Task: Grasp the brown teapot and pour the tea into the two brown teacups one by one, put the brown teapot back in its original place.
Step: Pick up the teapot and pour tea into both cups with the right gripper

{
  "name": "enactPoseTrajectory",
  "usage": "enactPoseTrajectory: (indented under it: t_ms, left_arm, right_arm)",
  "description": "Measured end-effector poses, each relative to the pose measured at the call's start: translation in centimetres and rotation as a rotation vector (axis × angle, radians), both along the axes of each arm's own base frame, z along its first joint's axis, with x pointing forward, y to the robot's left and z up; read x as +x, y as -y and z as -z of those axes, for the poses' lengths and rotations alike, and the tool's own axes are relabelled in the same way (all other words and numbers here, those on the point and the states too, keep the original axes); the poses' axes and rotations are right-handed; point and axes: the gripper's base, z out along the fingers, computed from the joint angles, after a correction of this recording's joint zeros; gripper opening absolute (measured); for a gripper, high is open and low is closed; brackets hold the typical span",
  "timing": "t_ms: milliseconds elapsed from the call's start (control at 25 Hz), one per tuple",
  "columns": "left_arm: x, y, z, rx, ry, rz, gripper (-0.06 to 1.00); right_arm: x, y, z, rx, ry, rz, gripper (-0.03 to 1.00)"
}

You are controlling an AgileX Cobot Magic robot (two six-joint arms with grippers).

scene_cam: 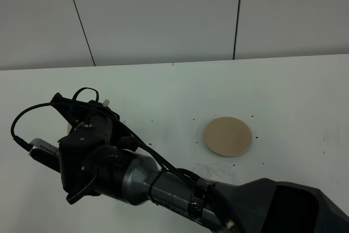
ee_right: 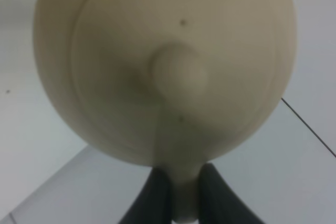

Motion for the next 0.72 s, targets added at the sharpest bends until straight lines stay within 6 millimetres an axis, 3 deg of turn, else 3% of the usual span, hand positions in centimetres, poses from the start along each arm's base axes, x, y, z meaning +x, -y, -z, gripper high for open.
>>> enactPoseTrajectory:
  t_ms: [720]
  left_arm:
    - [0.0,0.0,0.0,0.0,0.0,0.0,0.25]
  right_arm:
    - [0.94,0.52,0.32,0.037,-0.053,0.014,0.1]
